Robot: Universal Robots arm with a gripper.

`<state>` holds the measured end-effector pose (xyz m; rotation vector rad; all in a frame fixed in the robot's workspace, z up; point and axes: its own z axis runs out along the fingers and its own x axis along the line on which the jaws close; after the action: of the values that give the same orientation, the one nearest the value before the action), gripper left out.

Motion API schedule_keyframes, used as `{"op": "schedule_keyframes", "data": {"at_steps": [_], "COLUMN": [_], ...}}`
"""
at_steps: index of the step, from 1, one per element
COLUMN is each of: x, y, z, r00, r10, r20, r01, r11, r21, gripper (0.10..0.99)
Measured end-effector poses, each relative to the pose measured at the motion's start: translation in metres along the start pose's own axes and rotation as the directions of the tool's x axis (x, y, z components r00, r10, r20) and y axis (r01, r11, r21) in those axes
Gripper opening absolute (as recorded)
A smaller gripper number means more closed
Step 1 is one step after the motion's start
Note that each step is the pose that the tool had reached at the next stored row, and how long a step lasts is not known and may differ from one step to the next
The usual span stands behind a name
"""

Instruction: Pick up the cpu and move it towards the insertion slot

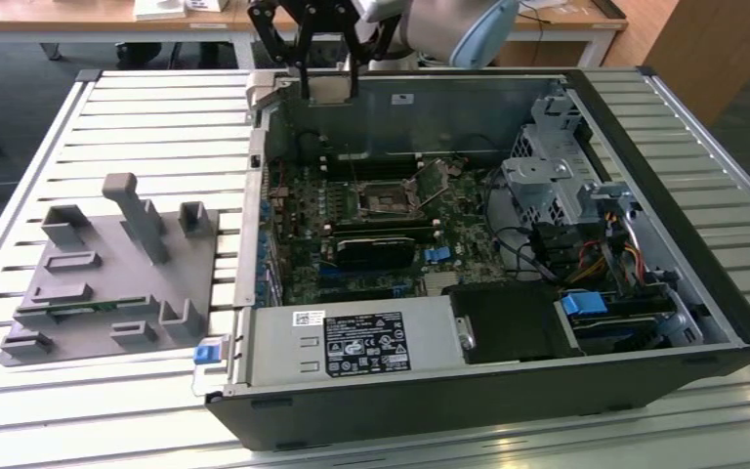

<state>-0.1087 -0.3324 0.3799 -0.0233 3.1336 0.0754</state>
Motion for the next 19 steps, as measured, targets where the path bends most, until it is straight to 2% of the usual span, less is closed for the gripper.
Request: {"op": "schedule_keyframes", "data": {"at_steps": [7, 19], "x": [-0.0092, -0.0388], "y": [0.0038, 0.0037], "z": [0.0007, 0.0035], "r00": [1.0000, 0.9999], "r10": [0.001, 0.013], "r20": [0.0000, 0.0006], "r01": [-0.001, -0.013], "r11": [1.0000, 0.9999], "r21": [0.000, 0.000], "gripper": [0.541, 0.541]}}
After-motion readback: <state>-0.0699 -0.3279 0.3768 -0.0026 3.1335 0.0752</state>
